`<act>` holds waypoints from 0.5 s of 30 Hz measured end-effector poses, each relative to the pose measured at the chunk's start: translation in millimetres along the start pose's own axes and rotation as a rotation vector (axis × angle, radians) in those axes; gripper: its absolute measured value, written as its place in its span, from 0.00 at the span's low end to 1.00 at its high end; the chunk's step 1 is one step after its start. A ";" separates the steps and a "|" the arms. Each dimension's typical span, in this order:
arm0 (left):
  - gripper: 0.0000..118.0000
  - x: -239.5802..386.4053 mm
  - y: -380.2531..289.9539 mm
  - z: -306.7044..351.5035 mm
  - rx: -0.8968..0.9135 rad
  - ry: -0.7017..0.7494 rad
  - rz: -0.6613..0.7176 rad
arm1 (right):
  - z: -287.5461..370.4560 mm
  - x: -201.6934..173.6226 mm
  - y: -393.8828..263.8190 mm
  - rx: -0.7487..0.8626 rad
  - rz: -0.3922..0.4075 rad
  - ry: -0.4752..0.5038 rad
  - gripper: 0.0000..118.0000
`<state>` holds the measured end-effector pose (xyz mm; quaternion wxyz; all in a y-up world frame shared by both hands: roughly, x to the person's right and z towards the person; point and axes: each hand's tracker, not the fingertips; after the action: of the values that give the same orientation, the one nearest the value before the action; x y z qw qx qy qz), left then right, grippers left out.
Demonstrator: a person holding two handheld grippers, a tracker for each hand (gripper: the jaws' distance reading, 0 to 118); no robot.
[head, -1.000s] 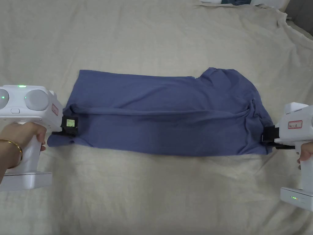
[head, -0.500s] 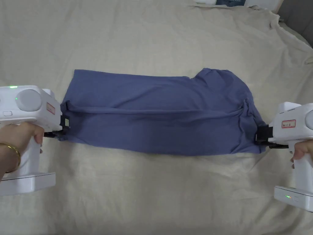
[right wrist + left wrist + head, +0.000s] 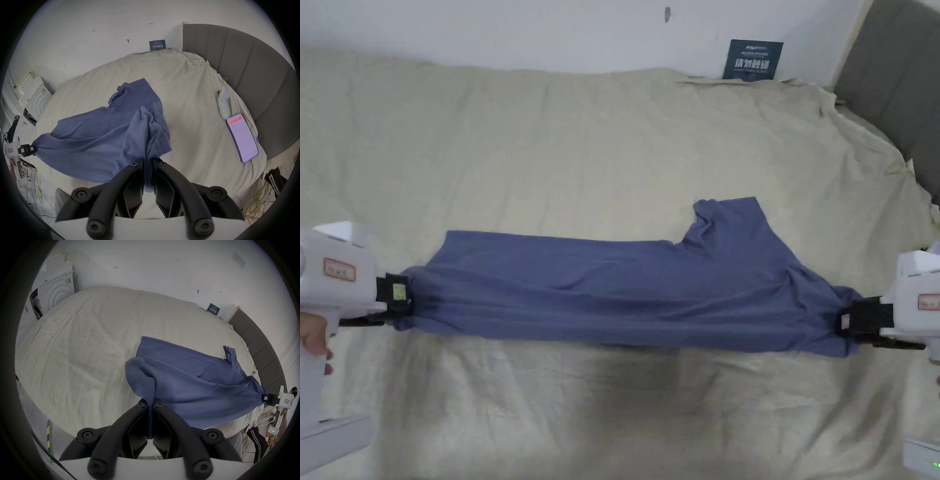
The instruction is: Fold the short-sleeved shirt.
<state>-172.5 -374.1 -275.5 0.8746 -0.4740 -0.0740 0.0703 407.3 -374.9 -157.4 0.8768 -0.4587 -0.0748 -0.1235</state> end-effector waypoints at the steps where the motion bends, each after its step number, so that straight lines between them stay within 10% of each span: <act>1: 0.00 -2.6 -12.3 -1.2 -0.009 0.005 -0.001 | 1.1 2.0 -11.5 -0.005 -0.008 0.006 0.08; 13: 0.01 -16.4 -100.6 -47.2 -0.093 0.058 0.038 | -38.5 4.3 -91.6 -0.125 -0.028 -0.089 0.08; 15: 0.18 -14.6 -101.7 -45.7 -0.086 0.063 0.034 | -41.3 1.9 -92.7 -0.124 -0.021 -0.101 0.09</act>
<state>-172.5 -469.3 -215.7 0.8539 -0.5145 -0.0414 0.0671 383.5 -460.0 -107.5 0.8406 -0.5168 -0.1159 -0.1136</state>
